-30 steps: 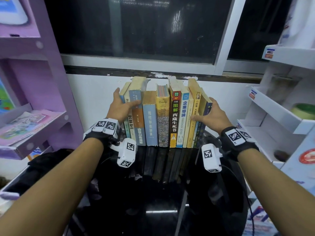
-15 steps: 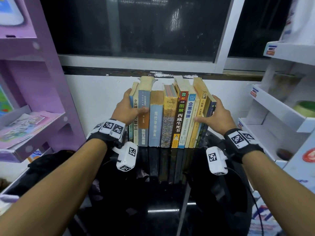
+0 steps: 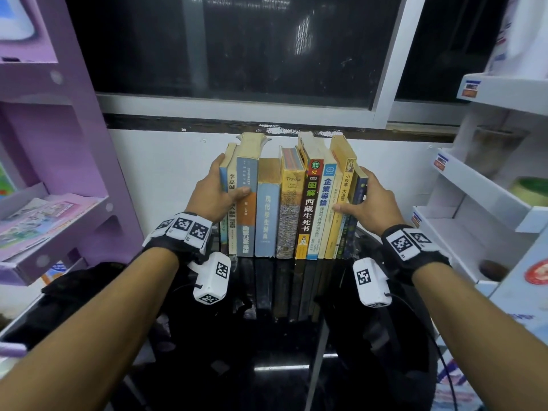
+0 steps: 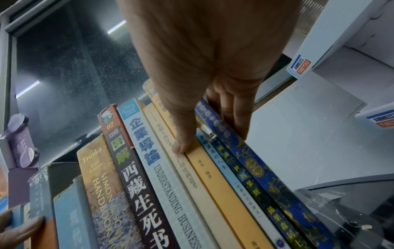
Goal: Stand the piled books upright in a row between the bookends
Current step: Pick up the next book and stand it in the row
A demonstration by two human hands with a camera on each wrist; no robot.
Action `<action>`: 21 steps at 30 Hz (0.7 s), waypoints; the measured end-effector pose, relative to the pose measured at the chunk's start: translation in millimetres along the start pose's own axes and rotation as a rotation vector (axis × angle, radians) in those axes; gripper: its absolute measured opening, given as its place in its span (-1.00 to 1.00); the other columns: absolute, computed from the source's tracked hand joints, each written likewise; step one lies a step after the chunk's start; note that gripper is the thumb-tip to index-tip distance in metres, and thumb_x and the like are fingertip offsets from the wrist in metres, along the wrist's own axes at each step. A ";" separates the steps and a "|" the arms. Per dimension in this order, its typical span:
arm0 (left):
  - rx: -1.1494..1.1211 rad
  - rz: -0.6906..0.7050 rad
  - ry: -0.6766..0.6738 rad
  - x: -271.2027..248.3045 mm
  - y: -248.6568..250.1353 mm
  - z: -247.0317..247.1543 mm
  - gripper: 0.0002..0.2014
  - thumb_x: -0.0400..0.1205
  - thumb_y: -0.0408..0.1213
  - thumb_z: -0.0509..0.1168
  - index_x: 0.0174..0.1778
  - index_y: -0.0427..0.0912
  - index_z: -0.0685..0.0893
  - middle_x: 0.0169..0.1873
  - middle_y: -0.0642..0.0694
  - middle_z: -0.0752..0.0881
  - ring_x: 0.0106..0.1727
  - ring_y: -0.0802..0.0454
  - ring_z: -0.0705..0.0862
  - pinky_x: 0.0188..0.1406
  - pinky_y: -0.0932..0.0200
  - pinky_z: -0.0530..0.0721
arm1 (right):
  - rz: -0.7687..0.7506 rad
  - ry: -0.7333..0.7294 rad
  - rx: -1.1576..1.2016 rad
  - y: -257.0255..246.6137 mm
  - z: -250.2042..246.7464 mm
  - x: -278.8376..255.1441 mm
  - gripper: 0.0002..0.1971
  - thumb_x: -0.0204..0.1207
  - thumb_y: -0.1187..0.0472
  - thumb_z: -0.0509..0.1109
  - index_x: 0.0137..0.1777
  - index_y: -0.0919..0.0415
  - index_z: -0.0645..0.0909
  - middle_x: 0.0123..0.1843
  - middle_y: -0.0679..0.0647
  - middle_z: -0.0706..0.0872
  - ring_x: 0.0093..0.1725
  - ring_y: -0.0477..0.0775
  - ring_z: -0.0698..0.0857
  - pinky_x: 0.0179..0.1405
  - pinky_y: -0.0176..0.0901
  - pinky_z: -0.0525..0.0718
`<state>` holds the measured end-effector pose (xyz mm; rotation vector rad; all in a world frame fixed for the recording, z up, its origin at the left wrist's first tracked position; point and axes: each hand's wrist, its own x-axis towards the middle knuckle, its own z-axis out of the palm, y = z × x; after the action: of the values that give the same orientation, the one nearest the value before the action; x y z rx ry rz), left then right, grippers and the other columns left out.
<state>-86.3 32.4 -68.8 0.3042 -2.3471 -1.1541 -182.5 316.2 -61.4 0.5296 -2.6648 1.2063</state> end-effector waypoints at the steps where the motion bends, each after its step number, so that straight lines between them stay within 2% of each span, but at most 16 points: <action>1: 0.002 0.002 0.001 0.6 -1.0 0.2 -0.17 0.55 -0.09 0.45 0.66 -0.02 0.13 0.33 -0.15 0.63 0.22 -0.10 0.65 0.24 0.01 0.59 | -0.004 0.000 -0.001 0.3 0.3 0.2 -0.25 0.39 0.14 0.61 0.53 0.00 0.31 0.25 0.05 0.72 0.22 0.16 0.72 0.20 0.16 0.67; 6: 0.002 0.005 -0.003 1.3 -2.3 0.1 -0.18 0.55 -0.08 0.45 0.65 -0.01 0.14 0.34 -0.17 0.62 0.26 -0.14 0.64 0.27 -0.04 0.60 | -0.014 -0.003 -0.026 1.3 1.2 1.0 -0.22 0.40 0.11 0.60 0.55 -0.01 0.27 0.26 0.06 0.71 0.22 0.18 0.72 0.19 0.18 0.68; 18: 0.006 -0.008 0.031 -3.7 2.4 2.5 -0.22 0.56 -0.13 0.44 0.64 -0.04 0.17 0.35 -0.19 0.62 0.28 -0.16 0.63 0.17 0.08 0.55 | 0.016 -0.015 0.009 1.8 0.2 -0.1 -0.18 0.40 0.11 0.60 0.57 -0.01 0.21 0.30 0.09 0.69 0.24 0.21 0.71 0.20 0.18 0.65; 21: 0.002 -0.018 0.026 -5.5 4.2 1.0 -0.22 0.56 -0.12 0.44 0.63 -0.03 0.17 0.35 -0.17 0.62 0.29 -0.16 0.62 0.20 0.06 0.55 | 0.027 -0.034 0.024 0.8 -0.8 -3.5 -0.19 0.44 0.13 0.57 0.59 -0.01 0.18 0.32 0.10 0.68 0.25 0.22 0.70 0.20 0.17 0.65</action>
<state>-82.1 37.9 -67.9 0.3394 -2.3282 -1.1492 -179.6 318.1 -62.5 0.5242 -2.6978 1.2494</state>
